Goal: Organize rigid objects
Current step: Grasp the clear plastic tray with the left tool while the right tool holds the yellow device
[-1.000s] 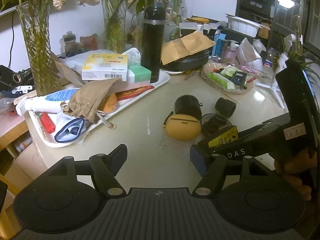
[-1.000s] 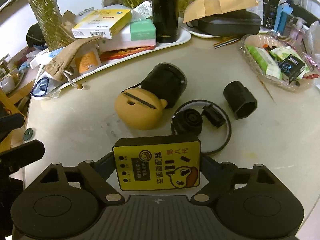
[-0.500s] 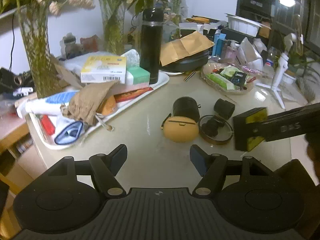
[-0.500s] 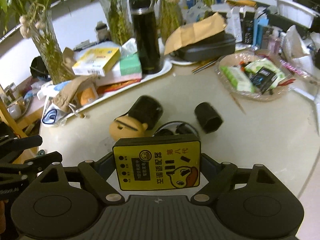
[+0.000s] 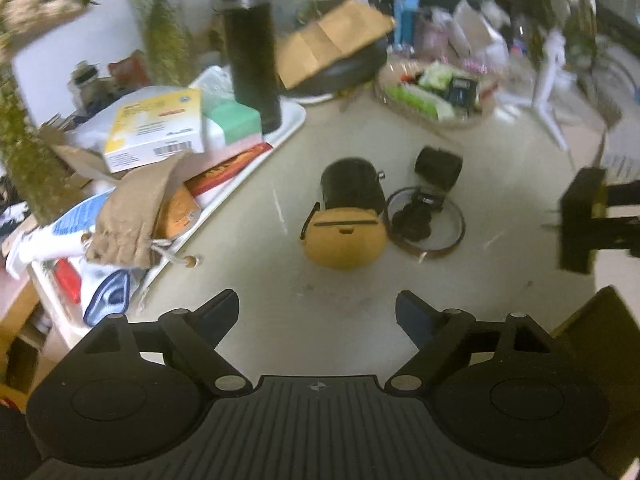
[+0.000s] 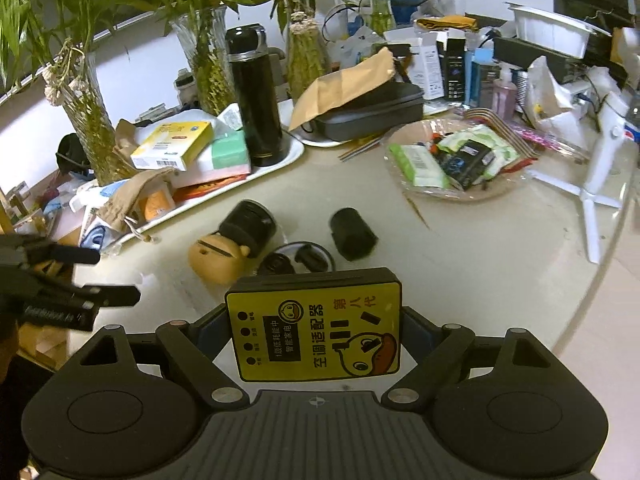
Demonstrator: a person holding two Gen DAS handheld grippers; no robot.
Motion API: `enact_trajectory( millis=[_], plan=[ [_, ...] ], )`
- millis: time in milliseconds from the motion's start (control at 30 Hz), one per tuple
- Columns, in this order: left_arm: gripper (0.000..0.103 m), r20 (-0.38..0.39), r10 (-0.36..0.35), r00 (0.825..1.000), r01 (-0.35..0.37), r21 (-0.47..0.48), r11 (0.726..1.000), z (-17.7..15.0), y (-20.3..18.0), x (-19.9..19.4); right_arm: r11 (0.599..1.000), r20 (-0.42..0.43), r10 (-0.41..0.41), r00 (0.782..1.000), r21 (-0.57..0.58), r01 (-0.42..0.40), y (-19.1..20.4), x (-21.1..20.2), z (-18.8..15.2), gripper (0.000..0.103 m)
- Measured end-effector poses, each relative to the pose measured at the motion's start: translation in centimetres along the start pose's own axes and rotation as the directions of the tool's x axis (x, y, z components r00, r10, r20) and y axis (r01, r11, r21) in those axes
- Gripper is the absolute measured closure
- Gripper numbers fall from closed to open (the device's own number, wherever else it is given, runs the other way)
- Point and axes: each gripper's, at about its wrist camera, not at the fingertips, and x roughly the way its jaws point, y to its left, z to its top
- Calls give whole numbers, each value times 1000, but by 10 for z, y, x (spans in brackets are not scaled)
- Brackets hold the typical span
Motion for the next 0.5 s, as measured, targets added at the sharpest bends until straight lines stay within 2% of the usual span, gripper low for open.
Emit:
enact_trajectory(
  millis=[267, 333, 500],
  plan=[
    [17, -146, -43, 988, 55, 83, 995, 16, -7, 50, 998, 18, -3, 1000, 65, 2, -21, -6, -6, 15],
    [17, -170, -61, 983, 78, 91, 993, 19, -7, 60, 997, 17, 2, 1000, 76, -4, -24, -6, -6, 15],
    [17, -198, -37, 980, 61, 116, 991, 22, -6, 81, 995, 14, -5, 1000, 101, 4, -32, -6, -8, 15]
  ],
)
